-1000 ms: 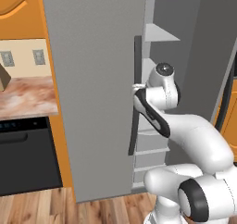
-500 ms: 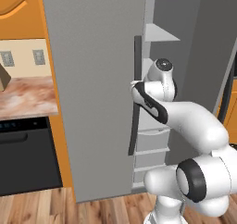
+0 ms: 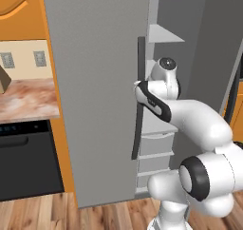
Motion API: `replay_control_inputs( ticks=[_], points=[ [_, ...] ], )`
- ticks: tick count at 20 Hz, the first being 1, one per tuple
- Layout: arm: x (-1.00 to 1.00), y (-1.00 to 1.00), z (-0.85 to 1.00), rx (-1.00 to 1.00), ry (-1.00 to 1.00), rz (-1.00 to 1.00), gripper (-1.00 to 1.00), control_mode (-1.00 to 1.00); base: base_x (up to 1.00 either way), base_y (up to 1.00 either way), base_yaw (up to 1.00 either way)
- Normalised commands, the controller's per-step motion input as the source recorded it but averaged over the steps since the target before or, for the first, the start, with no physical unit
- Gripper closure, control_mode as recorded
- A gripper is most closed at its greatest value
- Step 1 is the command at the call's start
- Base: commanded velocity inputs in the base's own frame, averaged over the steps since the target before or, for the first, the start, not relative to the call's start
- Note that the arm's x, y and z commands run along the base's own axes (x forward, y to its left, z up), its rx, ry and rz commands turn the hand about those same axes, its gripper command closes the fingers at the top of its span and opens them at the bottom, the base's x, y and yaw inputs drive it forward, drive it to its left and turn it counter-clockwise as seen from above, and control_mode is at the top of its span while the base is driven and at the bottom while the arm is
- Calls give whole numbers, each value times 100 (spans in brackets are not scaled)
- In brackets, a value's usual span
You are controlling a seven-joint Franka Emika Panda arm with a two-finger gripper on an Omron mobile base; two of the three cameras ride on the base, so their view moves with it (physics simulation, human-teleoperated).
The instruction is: Retrieve a lemon from the fridge and place it on the cutting board with the fish.
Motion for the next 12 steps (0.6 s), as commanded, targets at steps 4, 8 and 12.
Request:
replay_control_inputs(
  ticks=[4,8,12],
  points=[
    [32,0,0,-5,-4,-9,-100,-100,0,0,0],
    [51,5,0,-9,-1,-11,-100,-100,0,0,0],
    [33,9,0,-1,-7,-1,-100,-100,0,0,0]
  ],
)
